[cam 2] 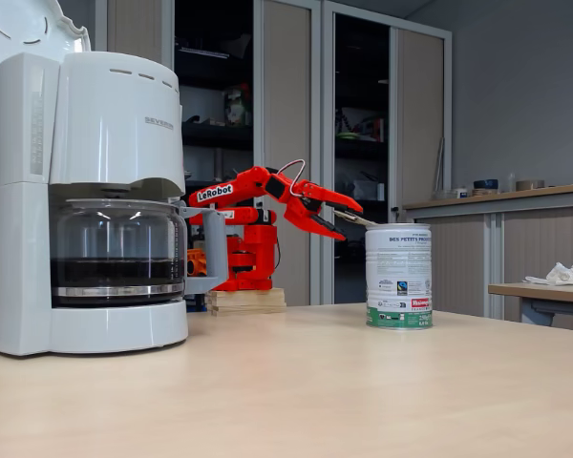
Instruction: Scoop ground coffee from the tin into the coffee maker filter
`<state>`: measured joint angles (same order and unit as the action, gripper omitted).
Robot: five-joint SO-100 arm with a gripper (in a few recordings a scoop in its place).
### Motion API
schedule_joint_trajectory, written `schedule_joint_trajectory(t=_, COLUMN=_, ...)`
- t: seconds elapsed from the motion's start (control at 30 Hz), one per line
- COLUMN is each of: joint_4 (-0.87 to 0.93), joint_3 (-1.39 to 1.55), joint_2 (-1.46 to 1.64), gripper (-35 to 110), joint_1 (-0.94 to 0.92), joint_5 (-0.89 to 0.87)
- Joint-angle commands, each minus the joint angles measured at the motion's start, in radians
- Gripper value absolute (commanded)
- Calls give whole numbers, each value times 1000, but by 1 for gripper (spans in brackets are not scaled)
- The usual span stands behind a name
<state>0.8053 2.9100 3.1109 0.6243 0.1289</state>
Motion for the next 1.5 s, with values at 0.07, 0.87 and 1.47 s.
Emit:
schedule_joint_trajectory(t=0.07, joint_4=-31, joint_3=-38, joint_2=-23, gripper=22, joint_1=26, joint_5=6)
schedule_joint_trajectory(t=0.87, joint_4=-117, joint_3=-126, joint_2=-140, gripper=0, joint_1=52, joint_5=-91)
schedule_joint_trajectory(t=1.47, joint_4=103, joint_3=-523, joint_2=-445, gripper=0, joint_1=89, joint_5=103)
